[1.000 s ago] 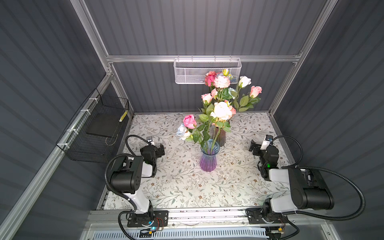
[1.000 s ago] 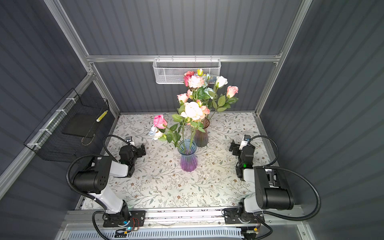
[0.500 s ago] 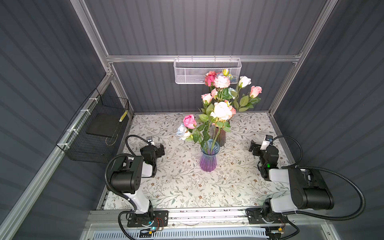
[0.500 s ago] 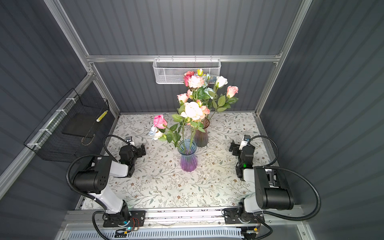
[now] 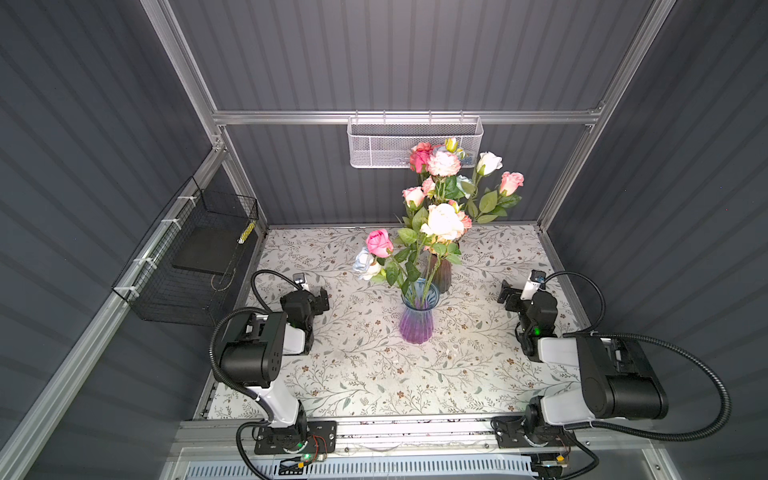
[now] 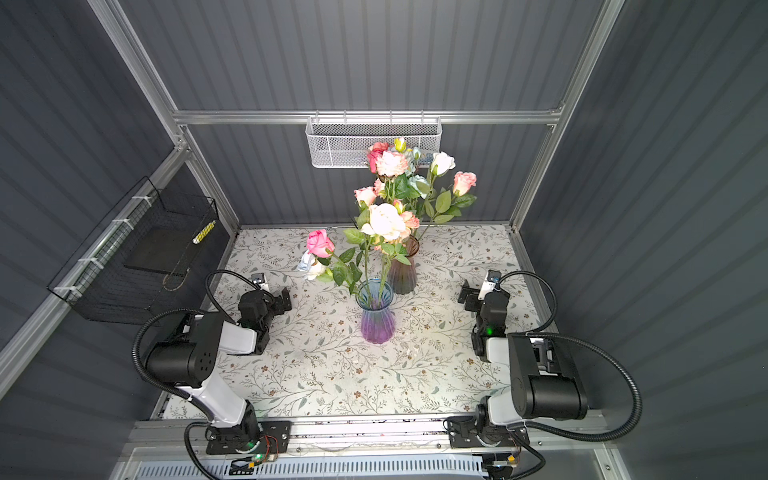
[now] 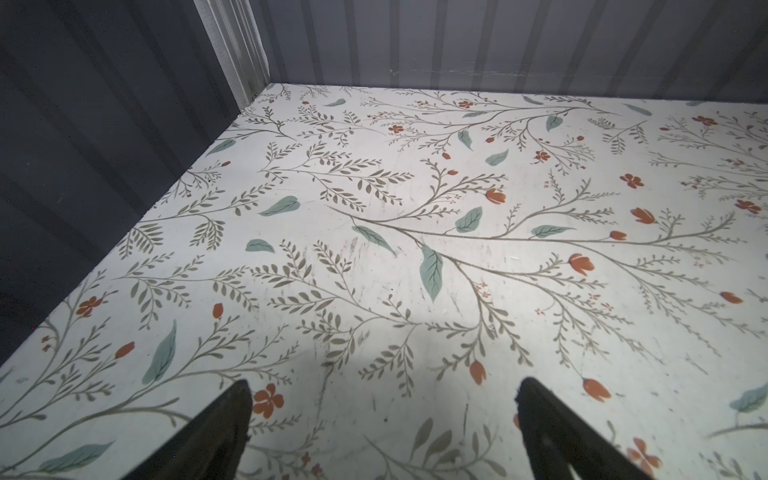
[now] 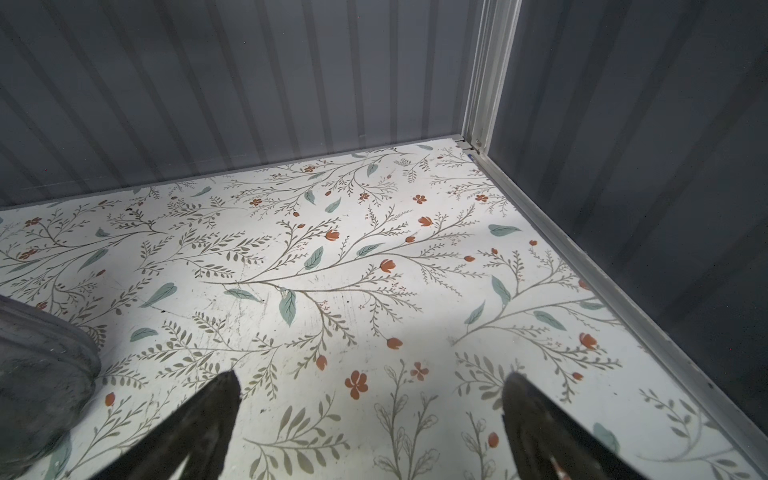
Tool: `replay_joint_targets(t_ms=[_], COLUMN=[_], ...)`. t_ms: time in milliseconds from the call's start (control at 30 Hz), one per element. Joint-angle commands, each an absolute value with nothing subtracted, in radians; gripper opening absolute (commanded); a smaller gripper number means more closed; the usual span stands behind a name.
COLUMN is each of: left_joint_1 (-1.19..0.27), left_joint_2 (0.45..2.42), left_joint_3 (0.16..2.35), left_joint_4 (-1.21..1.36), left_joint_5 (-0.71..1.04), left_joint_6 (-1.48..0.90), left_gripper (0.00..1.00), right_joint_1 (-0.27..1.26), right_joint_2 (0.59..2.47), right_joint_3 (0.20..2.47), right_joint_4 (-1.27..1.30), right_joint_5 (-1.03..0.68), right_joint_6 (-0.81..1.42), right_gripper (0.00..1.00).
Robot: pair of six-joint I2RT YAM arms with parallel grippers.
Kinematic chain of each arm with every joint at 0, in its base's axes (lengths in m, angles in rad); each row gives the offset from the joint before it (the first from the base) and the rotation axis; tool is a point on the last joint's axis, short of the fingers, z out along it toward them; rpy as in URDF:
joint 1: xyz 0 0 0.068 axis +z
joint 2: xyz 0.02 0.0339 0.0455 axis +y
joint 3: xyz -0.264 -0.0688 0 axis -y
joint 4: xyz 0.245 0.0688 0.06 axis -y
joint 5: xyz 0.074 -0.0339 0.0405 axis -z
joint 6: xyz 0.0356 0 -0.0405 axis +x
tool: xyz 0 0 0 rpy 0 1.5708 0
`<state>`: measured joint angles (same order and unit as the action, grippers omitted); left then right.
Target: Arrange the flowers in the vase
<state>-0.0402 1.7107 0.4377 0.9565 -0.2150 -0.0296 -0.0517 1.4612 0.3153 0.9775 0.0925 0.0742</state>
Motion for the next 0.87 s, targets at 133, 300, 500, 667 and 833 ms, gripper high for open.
replay_joint_targets(t_ms=[133,300,500,667,833], left_joint_1=[-0.04,-0.04,-0.04,-0.04,-0.04], left_joint_2=[1.712,1.71,1.71,1.711,1.711], left_joint_3=[0.443,0.444,0.443,0.443,0.443], left_joint_4=[0.96,0.96,0.96,0.96,0.96], left_joint_5=[-0.206,-0.205,-0.205,-0.206,-0.205], left_joint_6=[-0.034,-0.034,-0.033,-0.034,-0.034], left_gripper=[1.0,1.0,1.0,1.0,1.0], right_joint_1=[-0.047,-0.047,-0.046,-0.035,-0.035], right_joint_2=[1.46,1.46,1.459,1.467,1.461], right_joint_3=[0.318,0.32,0.321,0.327,0.322], right_joint_4=[0.986,0.983,0.984,0.976,0.983], right_joint_5=[0.087,0.087,0.087,0.096,0.095], right_joint_6=[0.067,0.067,0.067,0.057,0.057], right_gripper=[0.99,0.99,0.99,0.99,0.99])
